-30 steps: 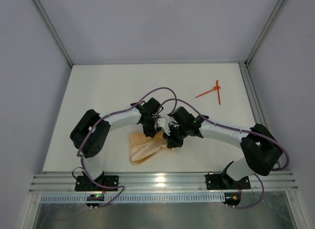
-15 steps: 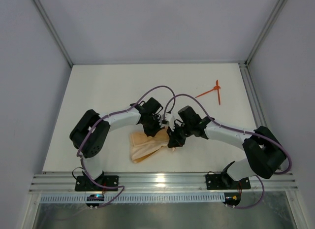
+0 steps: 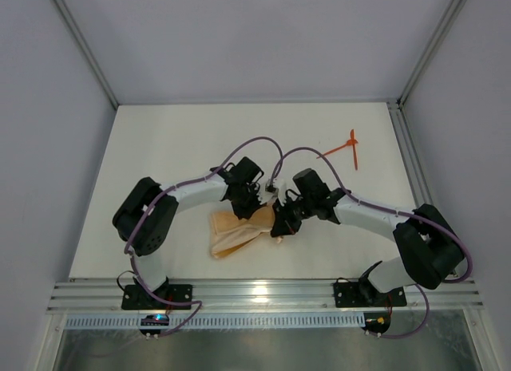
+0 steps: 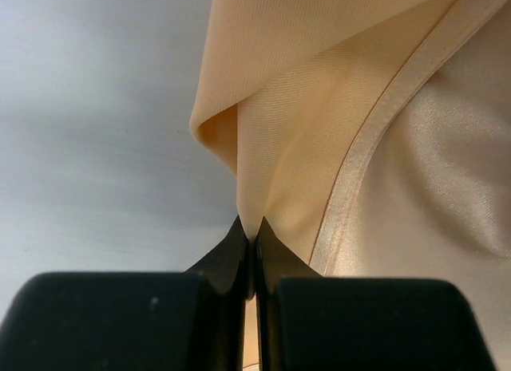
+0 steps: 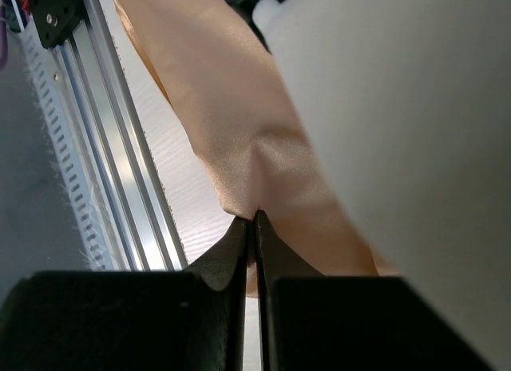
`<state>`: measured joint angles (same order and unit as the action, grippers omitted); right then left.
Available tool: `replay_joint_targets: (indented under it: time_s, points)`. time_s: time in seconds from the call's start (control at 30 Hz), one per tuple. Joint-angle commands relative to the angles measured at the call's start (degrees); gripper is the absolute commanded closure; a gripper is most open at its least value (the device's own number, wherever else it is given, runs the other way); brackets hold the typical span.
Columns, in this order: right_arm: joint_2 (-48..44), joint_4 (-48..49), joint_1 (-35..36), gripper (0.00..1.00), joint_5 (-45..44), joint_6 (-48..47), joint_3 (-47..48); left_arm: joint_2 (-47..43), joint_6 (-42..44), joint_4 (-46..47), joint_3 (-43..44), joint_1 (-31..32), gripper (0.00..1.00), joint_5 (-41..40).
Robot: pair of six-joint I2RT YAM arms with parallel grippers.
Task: Fold the napkin into a case and place the utensils inside
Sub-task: Fold the 2/3-rectangle-folded napkin at the center of the board.
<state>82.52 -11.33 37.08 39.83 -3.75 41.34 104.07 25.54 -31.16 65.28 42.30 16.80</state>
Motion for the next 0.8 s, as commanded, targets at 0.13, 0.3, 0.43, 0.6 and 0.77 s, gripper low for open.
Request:
replay_joint_targets:
  time_s: [0.13, 0.3, 0.43, 0.6, 0.77]
  points:
    - [-0.60, 10.45, -5.09, 0.97, -2.57, 9.90, -2.40, -0.80, 6.98, -3.82, -2.87, 1.55, 1.00, 0.96]
    - [-1.75, 10.98, -5.26, 0.97, -3.45, 10.69, -3.64, -0.36, 6.98, -3.91, -2.43, 1.55, 1.00, 0.52]
    - [-0.61, 12.65, -5.53, 0.97, -3.18, 11.13, -2.24, -0.54, 7.42, -4.09, -2.17, 1.99, 1.00, -0.45]
    - [-0.34, 14.49, -7.46, 0.97, -2.39, 13.67, -2.05, -0.54, 8.56, -4.53, -2.70, 2.43, 1.00, -2.20]
    - [1.85, 15.20, -7.55, 0.97, -3.18, 17.01, 0.75, -0.27, 9.26, -5.31, -1.82, 3.57, 1.00, -1.60]
